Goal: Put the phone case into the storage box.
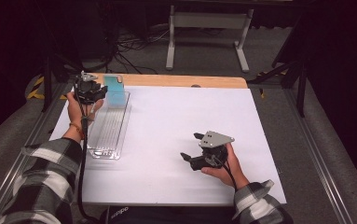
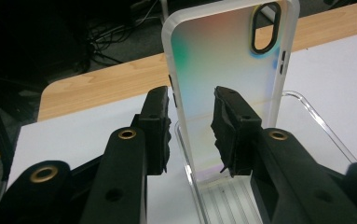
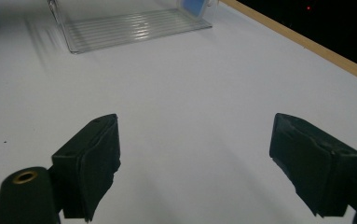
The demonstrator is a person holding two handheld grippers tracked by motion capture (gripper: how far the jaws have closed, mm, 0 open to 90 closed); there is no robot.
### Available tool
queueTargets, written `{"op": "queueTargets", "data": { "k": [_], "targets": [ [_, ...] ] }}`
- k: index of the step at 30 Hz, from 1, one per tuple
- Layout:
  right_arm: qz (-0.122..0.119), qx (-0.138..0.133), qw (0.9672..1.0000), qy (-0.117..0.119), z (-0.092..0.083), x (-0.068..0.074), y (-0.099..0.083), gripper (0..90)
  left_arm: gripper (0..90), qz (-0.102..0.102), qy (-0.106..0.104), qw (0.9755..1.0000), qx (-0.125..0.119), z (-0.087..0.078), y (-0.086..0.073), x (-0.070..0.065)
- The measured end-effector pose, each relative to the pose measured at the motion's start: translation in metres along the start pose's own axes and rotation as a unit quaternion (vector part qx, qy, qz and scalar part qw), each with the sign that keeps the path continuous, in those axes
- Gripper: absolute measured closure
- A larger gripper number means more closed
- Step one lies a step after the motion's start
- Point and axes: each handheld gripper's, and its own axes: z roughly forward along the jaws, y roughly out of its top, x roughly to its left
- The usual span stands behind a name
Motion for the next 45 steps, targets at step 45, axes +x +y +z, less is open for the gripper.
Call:
{"op": "queueTargets", "data": {
  "k": [45],
  "targets": [
    [-0.010,-0.026,0.9986,-0.046,-0.016,0.004,0.004,16.4,51.2,0.095,-0.063,0.9850,-0.130,-0.073,-0.017,-0.021]
  ]
}}
